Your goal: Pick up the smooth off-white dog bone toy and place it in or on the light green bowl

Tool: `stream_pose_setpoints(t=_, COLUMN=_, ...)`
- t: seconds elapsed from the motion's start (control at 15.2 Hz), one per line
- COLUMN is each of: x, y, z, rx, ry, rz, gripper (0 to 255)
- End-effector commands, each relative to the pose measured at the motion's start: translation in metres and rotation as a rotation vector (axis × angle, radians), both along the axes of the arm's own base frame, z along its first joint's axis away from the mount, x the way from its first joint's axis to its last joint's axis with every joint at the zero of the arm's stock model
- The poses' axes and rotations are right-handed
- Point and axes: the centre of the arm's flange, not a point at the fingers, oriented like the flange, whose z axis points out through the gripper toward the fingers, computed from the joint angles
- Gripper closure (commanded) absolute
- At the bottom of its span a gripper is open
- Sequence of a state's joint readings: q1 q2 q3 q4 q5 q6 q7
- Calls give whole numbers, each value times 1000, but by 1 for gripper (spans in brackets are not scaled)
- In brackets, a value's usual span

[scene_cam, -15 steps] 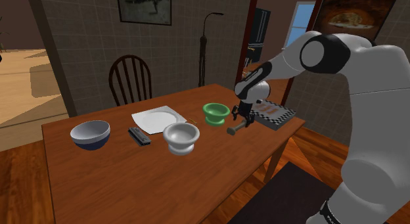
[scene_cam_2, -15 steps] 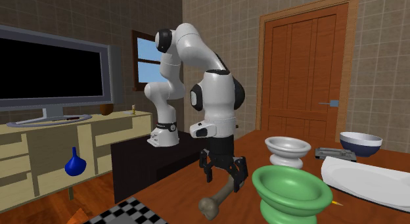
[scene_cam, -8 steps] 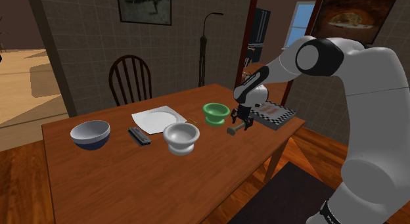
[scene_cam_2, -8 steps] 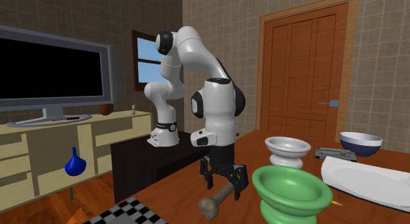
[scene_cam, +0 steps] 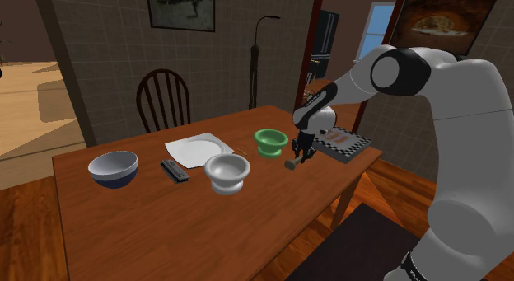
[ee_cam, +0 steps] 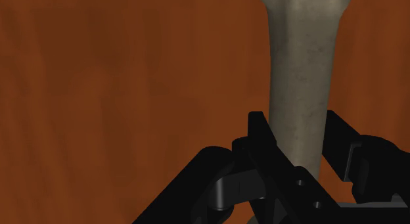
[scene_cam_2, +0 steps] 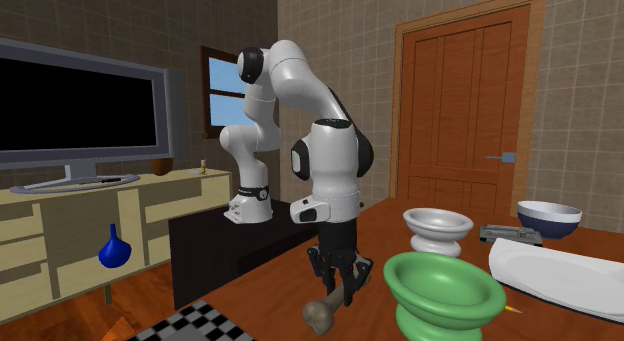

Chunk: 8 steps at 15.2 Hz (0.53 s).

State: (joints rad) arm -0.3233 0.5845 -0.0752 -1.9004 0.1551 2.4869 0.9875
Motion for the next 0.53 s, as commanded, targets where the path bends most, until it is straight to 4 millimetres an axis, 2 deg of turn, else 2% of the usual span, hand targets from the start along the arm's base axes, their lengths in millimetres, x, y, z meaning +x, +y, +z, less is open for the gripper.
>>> stream_pose_setpoints(t=0.0, x=0, y=0, z=0, rx=0, ry=0, rz=0, gripper=255)
stream_pose_setpoints(t=0.33, x=0, y=0, z=0, rx=0, ry=0, rz=0, gripper=255)
stream_pose_setpoints(t=0.46, x=0, y=0, z=10, rx=0, ry=0, rz=0, gripper=255)
